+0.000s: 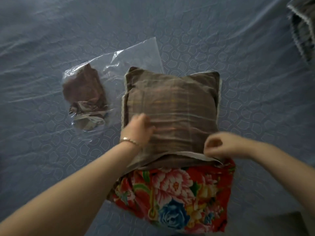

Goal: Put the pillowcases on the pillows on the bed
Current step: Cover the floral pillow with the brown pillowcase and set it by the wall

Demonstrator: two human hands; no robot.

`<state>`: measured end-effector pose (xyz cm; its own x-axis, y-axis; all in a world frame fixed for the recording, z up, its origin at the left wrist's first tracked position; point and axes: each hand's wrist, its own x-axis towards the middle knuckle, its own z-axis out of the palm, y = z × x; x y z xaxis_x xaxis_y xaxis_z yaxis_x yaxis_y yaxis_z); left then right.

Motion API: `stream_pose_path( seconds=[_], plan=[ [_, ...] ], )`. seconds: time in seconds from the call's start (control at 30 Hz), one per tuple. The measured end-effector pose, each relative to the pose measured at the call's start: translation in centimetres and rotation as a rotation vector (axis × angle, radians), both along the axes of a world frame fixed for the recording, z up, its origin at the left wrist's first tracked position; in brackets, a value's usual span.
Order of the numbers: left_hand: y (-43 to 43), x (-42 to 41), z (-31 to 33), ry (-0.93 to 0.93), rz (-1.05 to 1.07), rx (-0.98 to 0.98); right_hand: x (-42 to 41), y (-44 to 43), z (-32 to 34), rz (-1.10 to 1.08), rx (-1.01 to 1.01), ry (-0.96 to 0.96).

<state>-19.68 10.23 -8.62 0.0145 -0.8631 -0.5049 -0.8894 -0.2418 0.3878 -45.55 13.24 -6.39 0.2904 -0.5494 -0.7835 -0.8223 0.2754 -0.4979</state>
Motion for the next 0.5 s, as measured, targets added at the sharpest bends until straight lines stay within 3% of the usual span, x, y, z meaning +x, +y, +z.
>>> stream_pose_path(
  seconds=[0.03,0.1,0.2,0.3,0.4,0.5],
  plan=[
    [-1.3,-0.1,-0.4,-0.064,0.018,-0.091,0.0,-1.1,-0.3,-0.15,-0.143,0.0],
    [-3.0,-0.8,-1.2,-0.13,-0.024,-0.054,0.8,-2.6,-2.0,-0.212,-0.422,0.167],
    [-3.6,-1.5,-2.8,-0.153,-0.07,-0.066,2.1,-3.1,-5.1,-0.182,-0.478,0.274],
    [-3.6,-1.0,-3.4,-0.091,-0.071,-0.201,2.2,-3.2,-6.4,-0.312,-0.594,0.189],
    [-3.3,0.6,-2.2,0.098,-0.058,-0.374,1.6,-2.9,-5.7,-0.381,-0.731,0.06],
    [-2.5,1.9,-0.1,0.155,-0.178,-0.363,1.2,-2.3,-4.3,-0.403,-0.759,-0.023]
  ],
)
